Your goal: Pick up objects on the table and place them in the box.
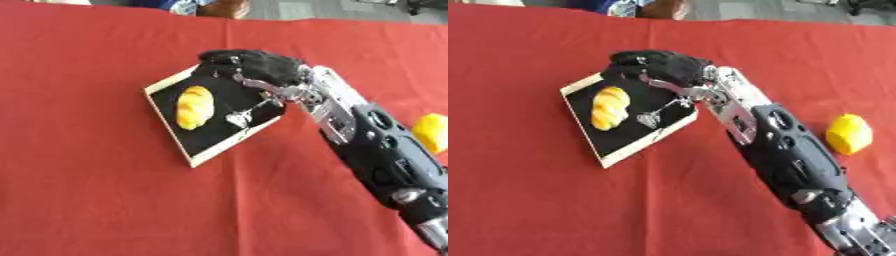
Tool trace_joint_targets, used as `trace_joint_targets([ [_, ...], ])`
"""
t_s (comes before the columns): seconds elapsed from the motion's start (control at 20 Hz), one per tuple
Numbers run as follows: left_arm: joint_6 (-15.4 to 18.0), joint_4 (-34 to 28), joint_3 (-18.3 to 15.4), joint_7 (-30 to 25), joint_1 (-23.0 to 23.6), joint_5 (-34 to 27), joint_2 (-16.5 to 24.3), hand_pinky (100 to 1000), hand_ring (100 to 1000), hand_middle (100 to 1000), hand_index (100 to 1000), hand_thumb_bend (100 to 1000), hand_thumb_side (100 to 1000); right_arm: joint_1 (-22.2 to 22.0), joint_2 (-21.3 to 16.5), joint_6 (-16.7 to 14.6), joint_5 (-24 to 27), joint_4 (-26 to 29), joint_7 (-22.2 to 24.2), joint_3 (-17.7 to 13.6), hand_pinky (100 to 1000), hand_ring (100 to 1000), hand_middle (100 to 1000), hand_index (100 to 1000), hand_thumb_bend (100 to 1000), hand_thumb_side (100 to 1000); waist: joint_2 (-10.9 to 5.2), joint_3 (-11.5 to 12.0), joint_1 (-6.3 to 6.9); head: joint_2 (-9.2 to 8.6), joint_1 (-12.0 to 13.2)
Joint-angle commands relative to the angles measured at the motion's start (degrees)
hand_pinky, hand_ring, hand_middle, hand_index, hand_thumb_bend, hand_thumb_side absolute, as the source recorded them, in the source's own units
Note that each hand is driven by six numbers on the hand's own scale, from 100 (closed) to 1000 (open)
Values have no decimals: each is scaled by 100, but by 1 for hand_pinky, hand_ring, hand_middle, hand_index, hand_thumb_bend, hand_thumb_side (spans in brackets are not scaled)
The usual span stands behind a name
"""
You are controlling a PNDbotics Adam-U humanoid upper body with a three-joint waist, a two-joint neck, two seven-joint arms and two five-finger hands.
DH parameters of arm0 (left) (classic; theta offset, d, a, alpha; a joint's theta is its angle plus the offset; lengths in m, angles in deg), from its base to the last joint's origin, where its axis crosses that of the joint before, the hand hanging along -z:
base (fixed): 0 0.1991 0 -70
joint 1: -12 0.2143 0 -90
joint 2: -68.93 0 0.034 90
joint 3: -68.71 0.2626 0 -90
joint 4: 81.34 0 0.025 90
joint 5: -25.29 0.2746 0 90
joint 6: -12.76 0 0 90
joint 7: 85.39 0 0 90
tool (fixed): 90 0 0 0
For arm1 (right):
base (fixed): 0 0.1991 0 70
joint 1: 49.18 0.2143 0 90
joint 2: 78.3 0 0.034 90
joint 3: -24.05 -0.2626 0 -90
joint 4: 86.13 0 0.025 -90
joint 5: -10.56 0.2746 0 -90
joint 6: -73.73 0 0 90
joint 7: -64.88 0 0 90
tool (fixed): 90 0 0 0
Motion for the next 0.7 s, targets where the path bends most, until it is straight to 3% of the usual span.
trace_joint_targets([
  [0.05,6,-93,2,-34,-20,-19,76,825,844,758,879,100,706,51,-106,-28,-132,288,-130,-104,930,1000,904,974,100,281,-113,-13,45,-80,-7],
  [0.3,3,-93,7,-45,-28,-30,76,825,844,756,878,100,705,2,-120,45,4,464,-193,-178,925,1000,900,975,100,237,-124,-35,57,-91,-28],
  [0.45,3,-93,5,-48,-35,-31,81,825,844,755,878,100,705,-60,-216,173,317,683,-275,-316,901,1000,881,966,100,109,-125,-55,59,-83,-12],
  [0.55,4,-93,-3,-42,-34,-24,97,825,844,756,878,100,704,-147,-424,346,658,930,-346,-492,881,1000,858,951,100,100,-124,-76,56,-66,20],
  [0.7,3,-93,-20,-25,-23,-5,121,825,844,756,878,100,704,-406,-1027,618,1232,1350,-313,-771,875,1000,839,936,100,100,-122,-113,46,-52,82],
])
